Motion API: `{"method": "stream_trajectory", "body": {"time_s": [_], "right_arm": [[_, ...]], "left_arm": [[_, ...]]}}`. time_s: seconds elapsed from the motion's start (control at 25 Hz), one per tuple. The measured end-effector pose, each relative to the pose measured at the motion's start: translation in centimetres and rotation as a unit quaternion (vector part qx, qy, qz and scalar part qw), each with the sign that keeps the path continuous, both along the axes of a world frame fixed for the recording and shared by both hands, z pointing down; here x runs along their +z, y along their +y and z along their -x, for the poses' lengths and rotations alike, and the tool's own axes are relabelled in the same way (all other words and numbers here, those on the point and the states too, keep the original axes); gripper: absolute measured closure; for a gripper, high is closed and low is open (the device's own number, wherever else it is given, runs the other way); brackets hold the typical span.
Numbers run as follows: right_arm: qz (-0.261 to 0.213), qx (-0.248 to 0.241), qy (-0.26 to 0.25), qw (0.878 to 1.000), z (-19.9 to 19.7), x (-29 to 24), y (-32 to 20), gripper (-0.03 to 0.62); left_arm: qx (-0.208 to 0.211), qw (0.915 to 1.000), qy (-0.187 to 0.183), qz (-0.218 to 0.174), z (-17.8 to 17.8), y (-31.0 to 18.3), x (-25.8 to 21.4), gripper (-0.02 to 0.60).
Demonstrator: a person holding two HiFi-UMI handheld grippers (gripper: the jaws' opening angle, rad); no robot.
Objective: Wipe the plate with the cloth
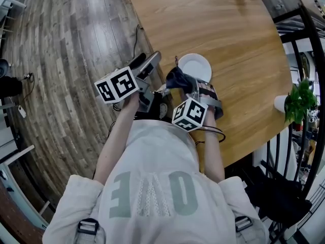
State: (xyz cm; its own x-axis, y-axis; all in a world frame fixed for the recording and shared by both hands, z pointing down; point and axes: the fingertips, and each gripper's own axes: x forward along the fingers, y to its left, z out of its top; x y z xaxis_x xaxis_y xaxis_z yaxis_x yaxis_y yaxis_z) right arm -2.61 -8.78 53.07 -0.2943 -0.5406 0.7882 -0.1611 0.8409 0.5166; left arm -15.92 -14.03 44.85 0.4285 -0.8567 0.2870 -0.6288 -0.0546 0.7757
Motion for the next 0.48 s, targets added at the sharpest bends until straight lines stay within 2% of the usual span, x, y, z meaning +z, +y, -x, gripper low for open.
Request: {"method": "stream_trajectory", "body": {"time_s": [0.08, 0.12, 0.2, 0.28, 0.36, 0.48], "right_arm": [[-0.039, 0.039, -0.06, 0.997, 0.2, -3.5, -1.4, 0.537], [-0.064, 0.06, -0.093, 0.992, 0.2, -5.7, -2.1, 0.537], [-0.118, 0.097, -0.156, 0.976, -0.3, -10.5, -3.1, 0.537], [-0.163, 0.128, -0.218, 0.954, -1.2, -15.1, -3.6, 0.537], [-0.189, 0.157, -0.28, 0.928, -2.2, -18.8, -3.4, 0.537], [-0.221, 0.193, -0.373, 0.88, -3.9, -23.3, -2.4, 0.537]], "left_arm": [[0.01, 0.9966, -0.04, -0.071, -0.6, -0.1, -3.4, 0.264], [0.017, 0.9903, -0.065, -0.121, -1.1, -0.1, -5.7, 0.267], [0.032, 0.968, -0.118, -0.219, -2.6, 0.2, -10.5, 0.332], [0.045, 0.9441, -0.157, -0.286, -4.4, 0.9, -14.5, 0.377], [0.051, 0.9235, -0.189, -0.33, -5.9, 1.6, -17.4, 0.469], [0.052, 0.8907, -0.235, -0.385, -7.2, 3.2, -20.6, 0.547]]}}
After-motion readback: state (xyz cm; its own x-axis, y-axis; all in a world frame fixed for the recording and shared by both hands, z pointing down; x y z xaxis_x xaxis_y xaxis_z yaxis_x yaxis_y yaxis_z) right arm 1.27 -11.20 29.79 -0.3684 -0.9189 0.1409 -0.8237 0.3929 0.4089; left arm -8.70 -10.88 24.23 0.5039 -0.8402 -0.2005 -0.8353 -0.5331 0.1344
